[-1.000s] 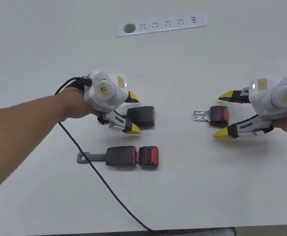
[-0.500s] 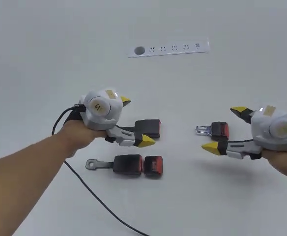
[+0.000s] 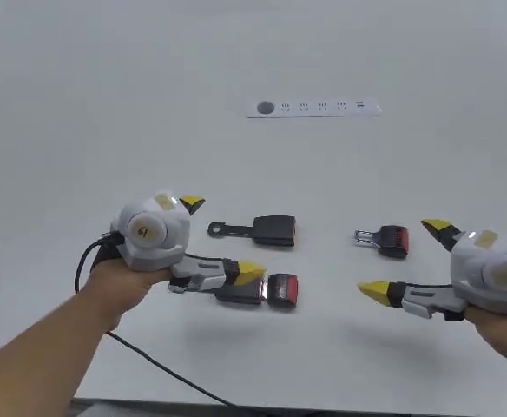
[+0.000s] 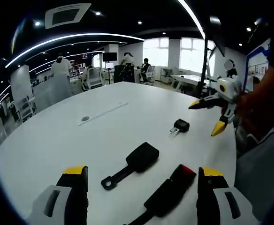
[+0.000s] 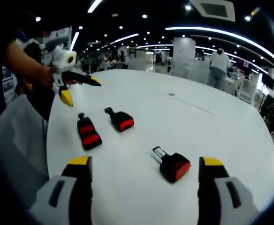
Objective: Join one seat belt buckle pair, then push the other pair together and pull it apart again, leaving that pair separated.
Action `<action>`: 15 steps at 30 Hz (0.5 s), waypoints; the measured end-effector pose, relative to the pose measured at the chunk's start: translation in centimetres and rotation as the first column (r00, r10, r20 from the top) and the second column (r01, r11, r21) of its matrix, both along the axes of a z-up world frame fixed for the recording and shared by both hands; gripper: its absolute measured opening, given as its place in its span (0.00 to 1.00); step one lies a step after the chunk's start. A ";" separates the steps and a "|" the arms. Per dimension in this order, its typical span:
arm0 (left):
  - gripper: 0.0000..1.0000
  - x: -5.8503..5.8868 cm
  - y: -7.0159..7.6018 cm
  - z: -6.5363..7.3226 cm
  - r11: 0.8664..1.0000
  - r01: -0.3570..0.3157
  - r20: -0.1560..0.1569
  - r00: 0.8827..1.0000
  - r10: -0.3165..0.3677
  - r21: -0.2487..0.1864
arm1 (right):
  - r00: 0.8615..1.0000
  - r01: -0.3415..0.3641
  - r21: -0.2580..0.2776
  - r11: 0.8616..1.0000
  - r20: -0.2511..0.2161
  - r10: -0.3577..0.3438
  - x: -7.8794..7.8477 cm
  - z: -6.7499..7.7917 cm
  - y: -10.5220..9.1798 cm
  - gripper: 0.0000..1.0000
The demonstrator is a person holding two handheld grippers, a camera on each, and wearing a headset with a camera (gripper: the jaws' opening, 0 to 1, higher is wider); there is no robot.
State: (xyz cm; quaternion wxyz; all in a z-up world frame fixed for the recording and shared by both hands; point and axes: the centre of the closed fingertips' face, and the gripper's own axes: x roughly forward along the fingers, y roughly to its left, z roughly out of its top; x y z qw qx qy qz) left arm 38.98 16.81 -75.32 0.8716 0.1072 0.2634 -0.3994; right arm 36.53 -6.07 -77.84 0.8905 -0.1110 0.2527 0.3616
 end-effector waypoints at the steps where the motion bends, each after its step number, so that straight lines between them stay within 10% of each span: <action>1: 1.00 -0.4 0.5 0.2 1.000 -0.017 -0.003 1.000 0.017 -0.005 | 1.000 0.004 0.002 1.000 0.003 -0.004 -0.4 0.1 -0.1 0.96; 15: 1.00 -4.0 4.3 1.2 0.995 -0.095 0.018 0.995 0.096 -0.029 | 0.998 0.047 0.014 0.999 0.038 -0.048 -4.2 1.0 -1.3 0.99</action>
